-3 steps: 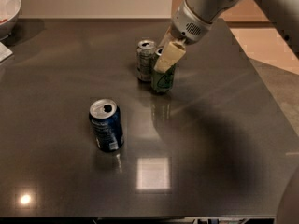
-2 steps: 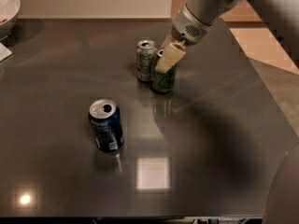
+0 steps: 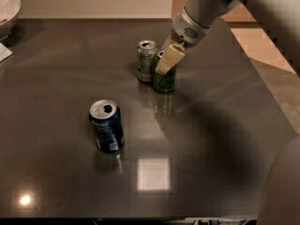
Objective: Move green can near 7up can
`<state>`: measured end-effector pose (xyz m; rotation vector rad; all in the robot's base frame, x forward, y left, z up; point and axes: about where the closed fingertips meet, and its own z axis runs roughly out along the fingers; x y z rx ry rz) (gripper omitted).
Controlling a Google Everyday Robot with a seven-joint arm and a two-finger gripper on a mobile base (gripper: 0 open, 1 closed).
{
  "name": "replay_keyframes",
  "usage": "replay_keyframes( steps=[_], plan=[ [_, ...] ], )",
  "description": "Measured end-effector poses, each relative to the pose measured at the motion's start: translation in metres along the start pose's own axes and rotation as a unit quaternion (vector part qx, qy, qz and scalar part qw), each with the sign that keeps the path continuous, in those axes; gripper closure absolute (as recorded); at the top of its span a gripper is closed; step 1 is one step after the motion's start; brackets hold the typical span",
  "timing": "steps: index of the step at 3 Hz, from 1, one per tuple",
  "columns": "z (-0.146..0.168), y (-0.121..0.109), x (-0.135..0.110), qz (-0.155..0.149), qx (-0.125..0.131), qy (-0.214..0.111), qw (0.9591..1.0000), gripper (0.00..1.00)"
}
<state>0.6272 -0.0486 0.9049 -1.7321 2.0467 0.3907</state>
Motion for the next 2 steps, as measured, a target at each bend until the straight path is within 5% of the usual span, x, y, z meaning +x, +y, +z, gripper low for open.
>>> replay_keyframes(
  steps=[1, 2],
  plan=[
    [0.0021, -0.0001, -0.0007, 0.0, -0.001, 0.0, 1.0, 0.0],
    [0.0022, -0.0002, -0.0007, 0.0, -0.001, 0.0, 1.0, 0.0]
  ],
)
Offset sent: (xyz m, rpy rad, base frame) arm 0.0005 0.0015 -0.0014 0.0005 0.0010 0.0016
